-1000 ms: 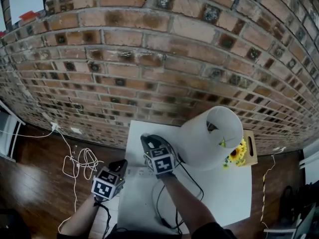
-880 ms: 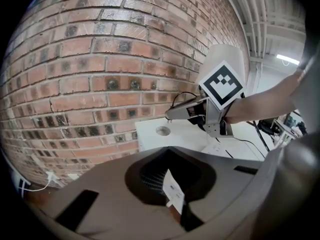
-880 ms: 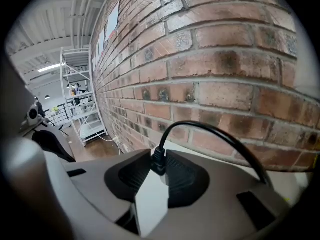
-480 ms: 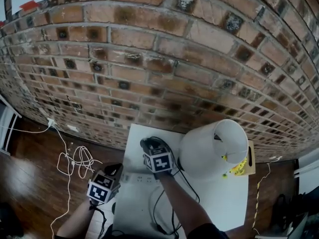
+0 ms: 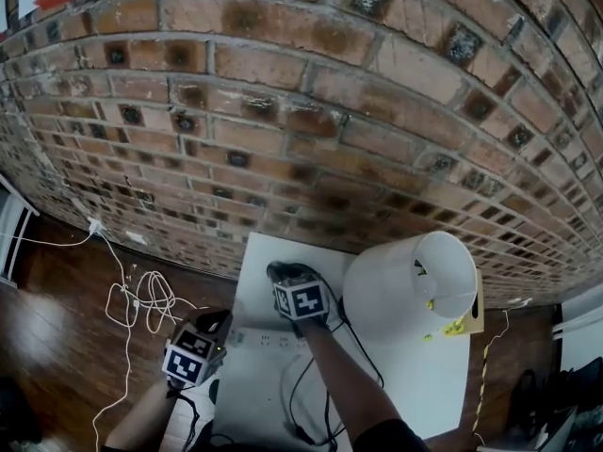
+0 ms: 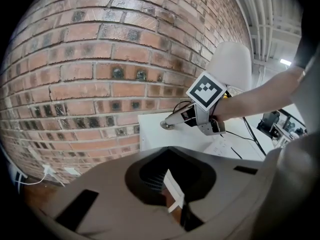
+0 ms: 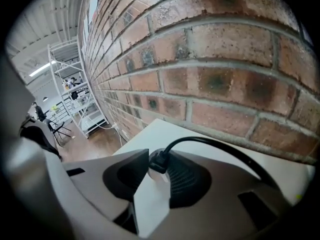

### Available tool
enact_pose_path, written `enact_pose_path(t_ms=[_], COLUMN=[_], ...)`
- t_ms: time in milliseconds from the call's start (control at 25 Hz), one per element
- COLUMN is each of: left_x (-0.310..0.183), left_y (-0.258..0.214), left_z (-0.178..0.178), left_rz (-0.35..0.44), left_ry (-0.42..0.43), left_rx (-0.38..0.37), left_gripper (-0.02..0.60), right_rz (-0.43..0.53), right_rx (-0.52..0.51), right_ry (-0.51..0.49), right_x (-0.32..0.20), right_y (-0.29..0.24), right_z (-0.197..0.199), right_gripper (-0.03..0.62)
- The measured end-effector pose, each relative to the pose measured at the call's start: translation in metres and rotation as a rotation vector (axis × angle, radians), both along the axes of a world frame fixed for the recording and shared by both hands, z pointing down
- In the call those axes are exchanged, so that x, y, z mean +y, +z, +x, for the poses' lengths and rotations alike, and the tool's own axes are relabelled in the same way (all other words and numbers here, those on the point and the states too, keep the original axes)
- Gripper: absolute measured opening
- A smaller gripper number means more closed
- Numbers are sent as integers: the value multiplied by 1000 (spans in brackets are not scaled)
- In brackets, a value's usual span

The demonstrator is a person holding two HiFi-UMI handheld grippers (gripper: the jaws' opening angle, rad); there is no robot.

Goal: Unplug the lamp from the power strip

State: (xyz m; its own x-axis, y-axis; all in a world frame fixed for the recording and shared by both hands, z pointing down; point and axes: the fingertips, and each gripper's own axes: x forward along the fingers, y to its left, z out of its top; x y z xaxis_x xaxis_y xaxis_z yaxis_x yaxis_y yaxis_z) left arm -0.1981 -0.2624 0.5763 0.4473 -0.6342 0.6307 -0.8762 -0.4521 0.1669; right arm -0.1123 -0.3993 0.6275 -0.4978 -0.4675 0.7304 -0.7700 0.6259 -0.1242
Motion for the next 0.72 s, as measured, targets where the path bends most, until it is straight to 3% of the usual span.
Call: enact_pose_path(t_ms=[160, 240, 360, 720], left_x=[1, 1, 1, 7], left_y=[0, 0, 0, -1], left_z=[1, 1, 1, 9], left_rz=[-5, -4, 4, -7], left_ry=[8, 8, 5, 24], left_rx=[11, 9, 5, 11], left_gripper=[22, 21, 21, 23], right_rz=[-52, -105, -183, -214], right_rx=[16, 10, 25, 253], right_ry=[-4, 1, -10, -216], right_x=[3, 7, 17, 36], right_y=[6, 9, 15, 22], right_z=[2, 4, 7, 8], right_gripper=[141, 205, 212, 218])
